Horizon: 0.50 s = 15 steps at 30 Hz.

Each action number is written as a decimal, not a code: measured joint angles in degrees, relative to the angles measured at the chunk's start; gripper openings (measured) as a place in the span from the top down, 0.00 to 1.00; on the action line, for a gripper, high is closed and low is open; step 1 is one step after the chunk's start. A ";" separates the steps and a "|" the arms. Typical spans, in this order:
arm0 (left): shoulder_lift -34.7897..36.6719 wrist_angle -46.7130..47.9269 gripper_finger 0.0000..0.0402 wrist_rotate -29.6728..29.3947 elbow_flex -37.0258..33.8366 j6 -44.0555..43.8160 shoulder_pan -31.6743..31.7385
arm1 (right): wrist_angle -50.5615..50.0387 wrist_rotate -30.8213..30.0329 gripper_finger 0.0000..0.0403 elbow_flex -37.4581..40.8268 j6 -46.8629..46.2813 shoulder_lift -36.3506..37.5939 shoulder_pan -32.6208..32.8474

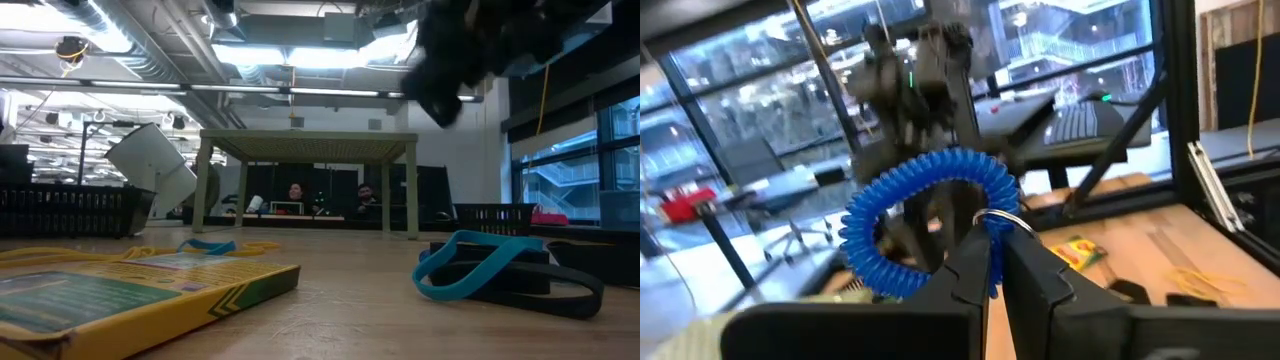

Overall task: Pick & Place Office Desk Supplies
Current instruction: Put the blue spring keychain into the top right black bin

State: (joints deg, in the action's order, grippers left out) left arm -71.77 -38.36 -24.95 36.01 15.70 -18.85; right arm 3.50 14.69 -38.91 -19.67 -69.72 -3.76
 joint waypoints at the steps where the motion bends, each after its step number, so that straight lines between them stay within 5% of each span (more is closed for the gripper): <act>1: -0.63 -0.04 0.96 0.43 0.00 -0.56 0.00 | 3.18 1.38 0.74 0.00 1.26 -0.02 0.58; 10: -9.56 -13.15 0.96 9.73 0.02 -1.20 0.85 | 18.47 -1.03 0.74 0.02 27.23 -0.76 5.93; 15: -14.30 -21.23 0.96 15.82 0.02 -2.10 3.17 | 24.96 -4.73 0.70 0.02 31.29 -1.68 7.03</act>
State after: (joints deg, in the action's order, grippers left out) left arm -86.08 -59.60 -9.13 36.03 13.60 -15.68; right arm 28.46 9.96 -38.89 11.62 -71.40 3.27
